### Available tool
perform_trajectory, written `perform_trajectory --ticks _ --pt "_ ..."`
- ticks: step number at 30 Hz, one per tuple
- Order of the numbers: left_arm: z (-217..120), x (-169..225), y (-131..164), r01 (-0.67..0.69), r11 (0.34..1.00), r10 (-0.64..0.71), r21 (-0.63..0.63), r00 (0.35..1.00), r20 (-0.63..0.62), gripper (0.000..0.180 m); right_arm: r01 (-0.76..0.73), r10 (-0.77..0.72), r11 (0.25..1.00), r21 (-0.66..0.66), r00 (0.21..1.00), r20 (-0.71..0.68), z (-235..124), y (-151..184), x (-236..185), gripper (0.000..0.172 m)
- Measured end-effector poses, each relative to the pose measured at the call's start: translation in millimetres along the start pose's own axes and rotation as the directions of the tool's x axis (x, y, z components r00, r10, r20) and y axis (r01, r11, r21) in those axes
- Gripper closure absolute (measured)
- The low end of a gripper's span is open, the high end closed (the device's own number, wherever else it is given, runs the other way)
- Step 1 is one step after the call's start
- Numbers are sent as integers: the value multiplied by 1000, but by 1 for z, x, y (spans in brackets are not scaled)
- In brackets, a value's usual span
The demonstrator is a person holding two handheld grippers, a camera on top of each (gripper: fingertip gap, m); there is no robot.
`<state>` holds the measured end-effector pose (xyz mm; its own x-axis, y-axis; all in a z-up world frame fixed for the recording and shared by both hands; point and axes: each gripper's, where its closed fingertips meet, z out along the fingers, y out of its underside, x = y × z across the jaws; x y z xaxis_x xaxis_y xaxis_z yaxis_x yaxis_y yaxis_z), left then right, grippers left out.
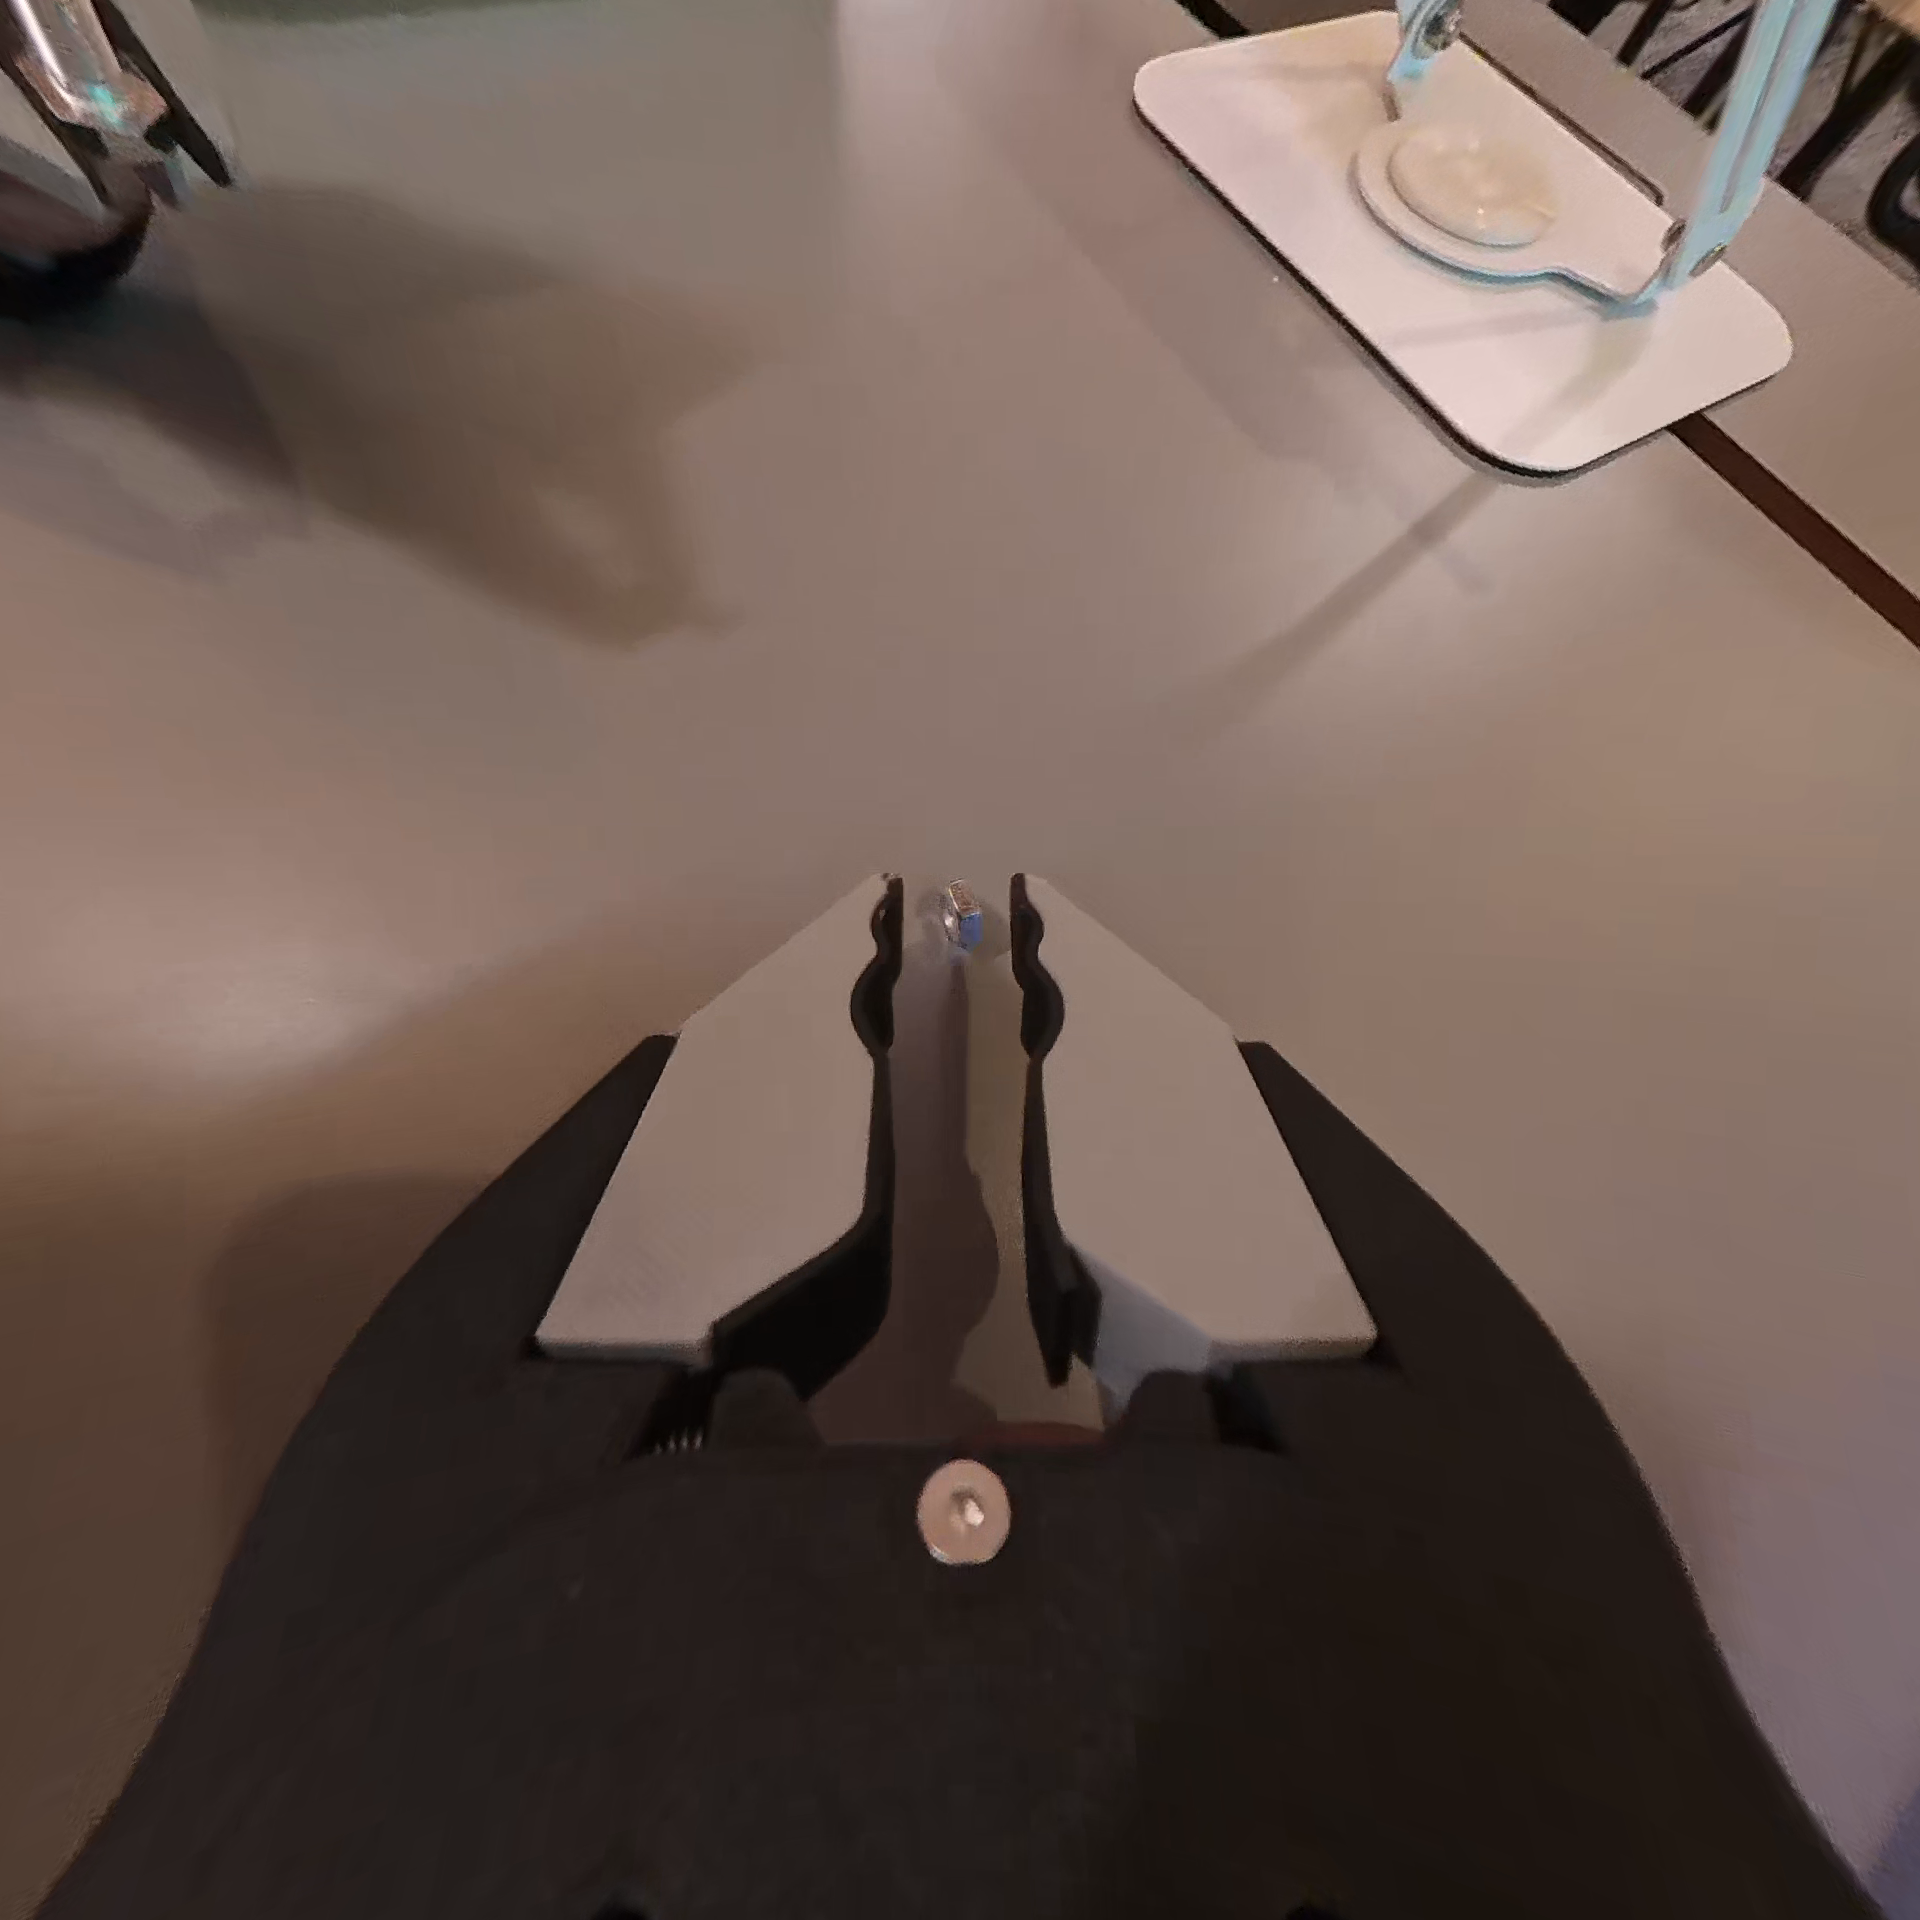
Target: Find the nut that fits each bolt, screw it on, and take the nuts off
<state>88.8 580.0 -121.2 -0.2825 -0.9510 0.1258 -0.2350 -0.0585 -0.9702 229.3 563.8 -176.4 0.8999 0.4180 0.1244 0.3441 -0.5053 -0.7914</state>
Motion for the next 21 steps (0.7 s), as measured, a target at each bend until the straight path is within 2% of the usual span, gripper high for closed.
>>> perform_trajectory --ticks 2,6,8,11,14,19,21 --pt "0 1 1 -5 1000 5 -4 1000 -2 168 18 -18 999 -34 1000 5 6 4 1 155" --pt "1 1 1 -5 1000 5 -7 1000 -6 168 -1 8 993 -121 999 50 18 17 3 169" --pt "0 1 1 -4 1000 4 -6 1000 -5 168 -55 63 994 -92 994 88 17 10 2 168" --pt "1 2 1 -3 1000 3 -10 1000 -9 168 -115 118 992 -57 992 37 12 1 21 159" --pt "1 3 2 -3 1000 3 -13 1000 -13 168 -98 99 993 -72 995 10 10 4 30 166" --pt "1 3 2 -1 1000 1 -13 1000 -14 168 -75 76 997 -18 993 91 6 -5 8 159" --pt "1 3 2 0 1000 0 -14 1000 -16 168 -48 52 997 -57 996 78 9 2 6 167"
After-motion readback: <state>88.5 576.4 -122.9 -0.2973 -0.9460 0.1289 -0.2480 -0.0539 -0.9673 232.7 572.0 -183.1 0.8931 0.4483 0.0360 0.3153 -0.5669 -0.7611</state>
